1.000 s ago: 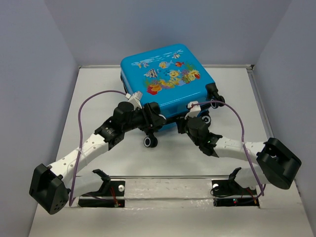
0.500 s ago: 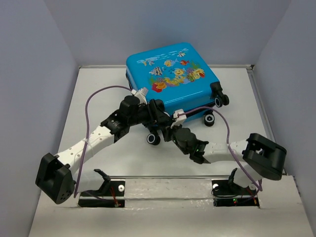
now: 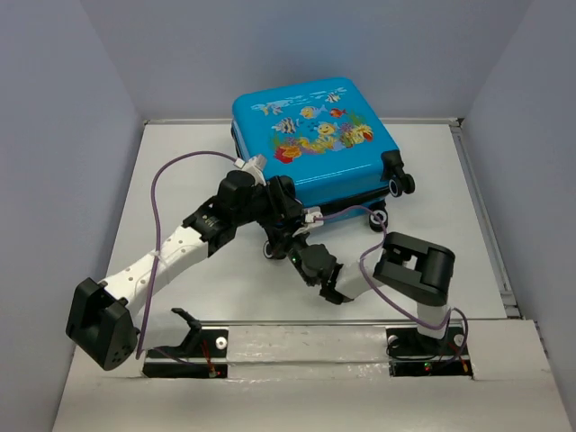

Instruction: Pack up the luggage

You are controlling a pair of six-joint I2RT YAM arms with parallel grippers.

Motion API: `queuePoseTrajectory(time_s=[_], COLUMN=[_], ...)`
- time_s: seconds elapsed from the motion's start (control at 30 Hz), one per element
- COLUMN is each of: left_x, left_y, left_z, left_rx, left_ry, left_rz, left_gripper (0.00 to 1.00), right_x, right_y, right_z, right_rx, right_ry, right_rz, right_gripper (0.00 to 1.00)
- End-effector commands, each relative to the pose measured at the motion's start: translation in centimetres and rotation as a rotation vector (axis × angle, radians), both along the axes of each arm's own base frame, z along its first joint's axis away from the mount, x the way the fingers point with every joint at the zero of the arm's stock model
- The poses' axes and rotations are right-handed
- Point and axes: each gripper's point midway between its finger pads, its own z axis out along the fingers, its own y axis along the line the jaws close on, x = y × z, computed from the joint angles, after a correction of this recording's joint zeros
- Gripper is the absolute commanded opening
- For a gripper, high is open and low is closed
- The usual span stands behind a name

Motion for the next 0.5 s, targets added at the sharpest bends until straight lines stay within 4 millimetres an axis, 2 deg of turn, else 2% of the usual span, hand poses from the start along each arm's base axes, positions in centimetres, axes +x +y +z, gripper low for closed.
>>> queuePoseTrajectory(time_s=[0.0,0.03,0.07,0.1,0.17,0.2,0.23,0.27,0.3,0.33,0.37,0.4,0.43,0.47], left_x=[-3.5,-3.6,-3.7,-3.8,-4.0,-3.8,-3.9,-3.8,-3.7,-3.6,-3.6,-3.3,-3.2,-3.0], left_y=[-4.1,-4.2,-4.2,-4.3,-4.4,-4.4,-4.1,-3.9,-3.4,-3.3,-3.2,-3.1,-3.1,-3.0], left_z=[20.4,20.5,20.5,20.3,20.2,19.5,19.7,19.5,19.3,19.2,18.9,18.1,17.5,16.8], left_rx=[-0.472,-0.476,-0.477,-0.479,-0.488,-0.483,-0.490,-0.487,-0.477,-0.467,-0.455,-0.418,-0.400,-0.377], left_ry=[-0.577,-0.577,-0.576,-0.571,-0.565,-0.552,-0.560,-0.563,-0.575,-0.579,-0.582,-0.582,-0.576,-0.561], left_rz=[-0.239,-0.241,-0.240,-0.237,-0.235,-0.222,-0.214,-0.200,-0.173,-0.164,-0.161,-0.157,-0.151,-0.144], left_gripper=[0.06,0.06,0.06,0.06,0.06,0.06,0.06,0.06,0.06,0.06,0.06,0.08,0.11,0.15], right_x=[-9.5,-9.3,-9.6,-9.6,-8.9,-9.5,-9.6,-9.4,-9.5,-9.4,-9.8,-9.6,-9.5,-9.5], right_y=[10.2,11.1,12.2,12.8,12.8,12.4,11.6,10.7,8.9,7.5,6.3,3.5,2.2,0.8], right_z=[8.7,7.7,8.3,7.2,6.9,6.1,6.4,5.9,3.3,3.7,2.9,-0.1,-0.6,-0.2], right_rx=[0.386,0.387,0.397,0.371,0.386,0.382,0.401,0.388,0.328,0.306,0.278,0.217,0.195,0.163], right_ry=[-0.106,-0.081,-0.086,-0.077,-0.065,-0.052,-0.059,-0.046,-0.005,-0.007,0.014,0.077,0.094,0.106], right_rz=[0.480,0.483,0.486,0.470,0.433,0.437,0.427,0.404,0.354,0.329,0.316,0.255,0.232,0.208], right_gripper=[0.07,0.07,0.07,0.07,0.07,0.07,0.10,0.17,0.29,0.51,0.58,0.65,0.73,0.76])
